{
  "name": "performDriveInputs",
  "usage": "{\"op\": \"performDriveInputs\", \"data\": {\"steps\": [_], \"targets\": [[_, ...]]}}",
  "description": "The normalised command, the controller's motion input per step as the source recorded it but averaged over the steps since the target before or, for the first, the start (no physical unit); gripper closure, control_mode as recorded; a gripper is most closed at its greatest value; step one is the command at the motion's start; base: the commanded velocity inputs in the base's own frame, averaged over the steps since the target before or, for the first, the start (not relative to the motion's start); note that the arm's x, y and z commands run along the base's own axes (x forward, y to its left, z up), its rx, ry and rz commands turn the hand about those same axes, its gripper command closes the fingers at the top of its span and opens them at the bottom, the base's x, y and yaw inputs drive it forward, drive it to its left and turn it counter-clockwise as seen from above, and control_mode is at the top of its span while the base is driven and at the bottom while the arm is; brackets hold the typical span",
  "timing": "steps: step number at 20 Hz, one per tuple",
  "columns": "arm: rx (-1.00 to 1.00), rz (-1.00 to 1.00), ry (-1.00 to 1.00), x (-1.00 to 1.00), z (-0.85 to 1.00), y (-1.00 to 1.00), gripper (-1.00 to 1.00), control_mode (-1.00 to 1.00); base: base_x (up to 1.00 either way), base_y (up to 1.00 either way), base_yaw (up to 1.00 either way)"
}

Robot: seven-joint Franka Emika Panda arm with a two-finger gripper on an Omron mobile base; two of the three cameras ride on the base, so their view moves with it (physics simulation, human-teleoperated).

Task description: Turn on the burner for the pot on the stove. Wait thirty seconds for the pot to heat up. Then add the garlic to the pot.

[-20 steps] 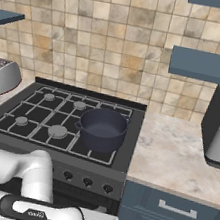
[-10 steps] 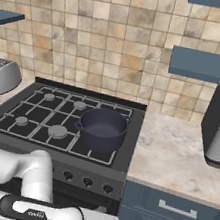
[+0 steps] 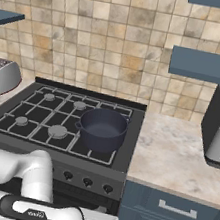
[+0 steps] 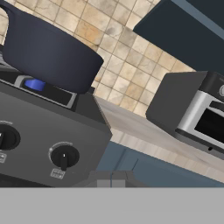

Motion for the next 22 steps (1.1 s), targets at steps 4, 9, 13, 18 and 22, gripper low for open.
{"op": "performDriveInputs", "data": {"steps": [4,9,13,18,22], "targets": [[0.0,0.0,0.0,0.0,0.0,0.0,1.0,-1.0,0.0,0.0,0.0],[0.0,0.0,0.0,0.0,0.0,0.0,1.0,-1.0,0.0,0.0,0.0],[0.0,0.0,0.0,0.0,0.0,0.0,1.0,-1.0,0.0,0.0,0.0],[0.0,0.0,0.0,0.0,0.0,0.0,1.0,-1.0,0.0,0.0,0.0],[0.0,0.0,0.0,0.0,0.0,0.0,1.0,-1.0,0.0,0.0,0.0]]}}
